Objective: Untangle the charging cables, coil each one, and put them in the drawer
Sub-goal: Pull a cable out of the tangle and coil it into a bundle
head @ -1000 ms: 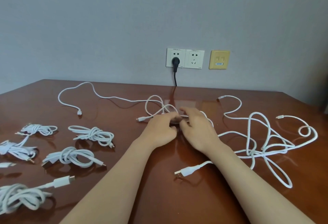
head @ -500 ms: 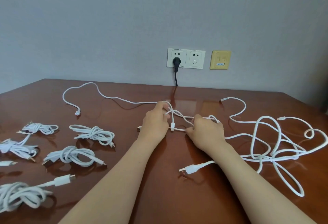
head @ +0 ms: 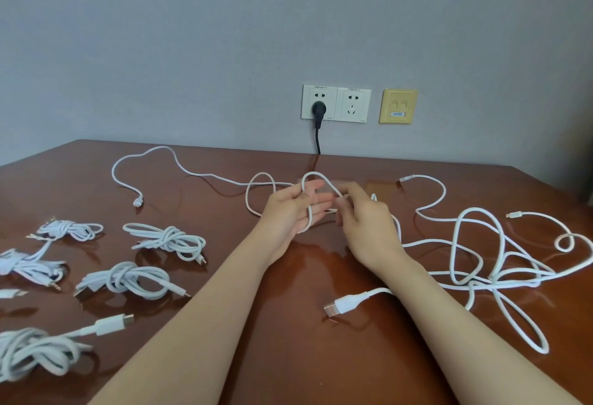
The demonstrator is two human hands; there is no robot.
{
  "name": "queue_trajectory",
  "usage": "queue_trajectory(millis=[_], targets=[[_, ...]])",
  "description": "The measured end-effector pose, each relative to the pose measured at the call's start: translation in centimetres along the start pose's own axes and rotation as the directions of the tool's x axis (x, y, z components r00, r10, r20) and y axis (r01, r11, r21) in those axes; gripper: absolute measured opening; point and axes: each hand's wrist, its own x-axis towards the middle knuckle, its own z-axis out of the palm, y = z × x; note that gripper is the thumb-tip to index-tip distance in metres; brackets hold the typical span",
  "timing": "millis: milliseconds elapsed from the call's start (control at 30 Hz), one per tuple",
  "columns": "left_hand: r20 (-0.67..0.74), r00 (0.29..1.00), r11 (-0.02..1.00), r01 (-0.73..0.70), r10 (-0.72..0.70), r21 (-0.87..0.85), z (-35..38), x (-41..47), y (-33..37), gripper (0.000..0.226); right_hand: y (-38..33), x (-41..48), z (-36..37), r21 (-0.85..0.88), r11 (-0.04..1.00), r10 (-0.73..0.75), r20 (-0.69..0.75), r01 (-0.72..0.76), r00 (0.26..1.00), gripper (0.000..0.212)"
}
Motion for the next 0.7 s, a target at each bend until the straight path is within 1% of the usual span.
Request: queue_trajectory(millis=[67, 167, 233, 267, 333, 433, 500, 600, 700], targets=[[0.021, 1.000, 0.996, 0.020, -0.019, -0.082, -0.3, 0.1, 0.3, 0.030, -0.1, 0.0, 0.0, 0.033, 0.999, -0.025, 0.004, 0.025, 1.000, 0.023], [0.105, 0.993, 0.954, 0.080, -0.052, -0.288, -0.3, 0.0, 1.0, 0.030, -0.6, 0.0, -0.1, 0.121, 0.992, -0.037, -0.007, 0.037, 0.999, 0.028], [0.155, 0.986, 0.938, 0.105, -0.056, -0.330, -0.2, 0.0, 1.3, 0.032, -0.7, 0.1, -0.2, 0.181, 0.984, -0.005, 0.001, 0.005, 1.000, 0.030], [0.172, 0.983, 0.942, 0.113, -0.060, -0.316, -0.2, -0.1, 1.2, 0.033, -0.6, 0.1, -0.3, 0.193, 0.981, 0.009, 0.016, -0.012, 1.000, 0.030], [0.185, 0.979, 0.965, 0.131, -0.089, -0.227, -0.2, -0.1, 1.1, 0.034, -0.2, 0.2, -0.4, 0.167, 0.986, 0.004, 0.074, -0.017, 0.997, 0.028], [0.155, 0.975, 0.976, 0.178, -0.158, -0.127, -0.1, -0.1, 0.6, 0.032, 0.2, 0.0, -0.2, 0.071, 0.997, -0.034, 0.193, 0.021, 0.981, 0.024], [0.133, 0.973, 0.975, 0.203, -0.191, -0.085, -0.1, 0.0, 0.2, 0.033, 0.2, -0.1, 0.1, 0.058, 0.997, -0.054, 0.238, 0.041, 0.970, 0.022], [0.143, 0.968, 0.979, 0.205, -0.205, 0.011, 0.4, -0.2, -0.1, 0.032, 0.0, -0.2, 0.2, 0.108, 0.994, -0.058, 0.235, 0.033, 0.970, 0.023], [0.138, 0.975, 0.985, 0.167, -0.172, 0.043, 0.8, -0.2, -0.3, 0.034, -0.1, -0.2, 0.2, 0.149, 0.989, -0.025, 0.201, -0.005, 0.979, 0.021]])
